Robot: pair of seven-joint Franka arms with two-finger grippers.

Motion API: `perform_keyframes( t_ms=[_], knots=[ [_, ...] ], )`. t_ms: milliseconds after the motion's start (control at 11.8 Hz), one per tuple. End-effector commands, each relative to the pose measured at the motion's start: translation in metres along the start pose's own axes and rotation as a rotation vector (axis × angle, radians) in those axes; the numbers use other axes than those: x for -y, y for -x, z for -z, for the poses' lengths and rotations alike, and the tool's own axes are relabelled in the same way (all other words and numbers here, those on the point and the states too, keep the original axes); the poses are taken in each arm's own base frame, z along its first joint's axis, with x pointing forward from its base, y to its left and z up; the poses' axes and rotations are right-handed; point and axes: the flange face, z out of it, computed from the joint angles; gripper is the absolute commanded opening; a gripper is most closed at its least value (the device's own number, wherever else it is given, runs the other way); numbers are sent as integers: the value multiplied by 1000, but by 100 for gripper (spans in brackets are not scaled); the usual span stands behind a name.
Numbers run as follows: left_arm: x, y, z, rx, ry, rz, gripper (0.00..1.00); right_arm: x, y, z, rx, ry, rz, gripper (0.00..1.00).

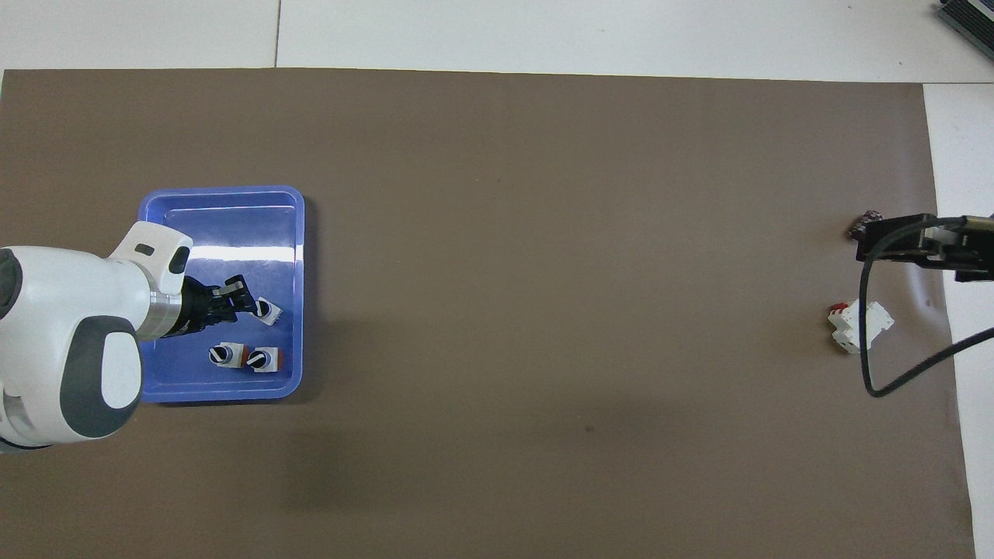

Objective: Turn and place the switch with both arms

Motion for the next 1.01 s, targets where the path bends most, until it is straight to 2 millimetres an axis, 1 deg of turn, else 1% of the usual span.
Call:
perform_keyframes(
  t_ms=[0, 84, 169, 253, 338, 422, 675, 844, 928],
  knots=[
    [-15, -7, 33, -4, -41, -85, 100, -27, -8, 5, 2, 20, 13, 100],
    [-23, -11, 51, -5, -97, -194, 100, -37, -12, 1, 9, 20, 20, 100],
    [-31, -14, 71, -7, -101, -270, 100, -41, -14, -2, 16, 22, 19, 100],
    [-37, -16, 93, -20, -95, -320, 100, -40, -13, -6, 23, 23, 21, 100],
    [-44, -20, 116, -30, -91, -344, 100, -39, -12, -8, 29, 24, 22, 100],
    [-52, -23, 147, -39, -87, -353, 100, -39, -10, -10, 36, 22, 15, 100],
    [-71, -30, 233, -118, -64, -376, 100, -39, -8, -8, 33, 17, 22, 100],
    [-76, -25, 277, -130, -63, -402, 100, -38, -7, -8, 40, 16, 22, 100],
    [-76, -27, 288, -113, -69, -423, 100, -38, -7, -8, 37, 14, 16, 100]
  ],
)
